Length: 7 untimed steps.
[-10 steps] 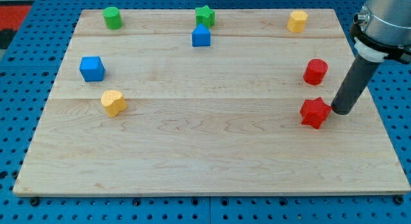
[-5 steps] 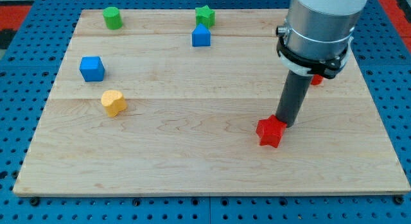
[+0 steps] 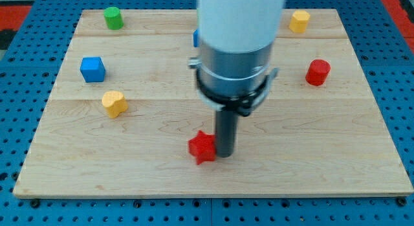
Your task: Slide the red star to the bottom left
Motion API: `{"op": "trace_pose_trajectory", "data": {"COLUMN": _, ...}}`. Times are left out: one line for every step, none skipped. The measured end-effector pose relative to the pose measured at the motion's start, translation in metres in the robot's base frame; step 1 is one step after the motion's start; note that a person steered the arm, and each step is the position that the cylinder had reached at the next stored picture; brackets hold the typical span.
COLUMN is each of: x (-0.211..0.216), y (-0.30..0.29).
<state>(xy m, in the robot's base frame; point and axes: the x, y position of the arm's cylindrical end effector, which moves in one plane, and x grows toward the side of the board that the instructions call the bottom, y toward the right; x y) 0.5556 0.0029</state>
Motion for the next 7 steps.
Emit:
{"op": "trace_pose_trajectory", "data": {"x": 0.006, "y": -0.05}}
{"op": "trace_pose_trajectory", "data": {"x": 0.006, "y": -0.087}}
{"op": "trace_pose_trajectory", "data": {"x": 0.006, "y": -0.098}}
{"op": "trace_pose_trajectory", "data": {"x": 0.006, "y": -0.094}}
{"op": "trace_pose_trajectory", "data": {"x": 0.005, "y": -0.061}}
{"op": "trace_pose_trajectory", "data": {"x": -0.003, "y": -0.049}}
{"op": "trace_pose_trajectory", "data": {"x": -0.03, "y": -0.047}}
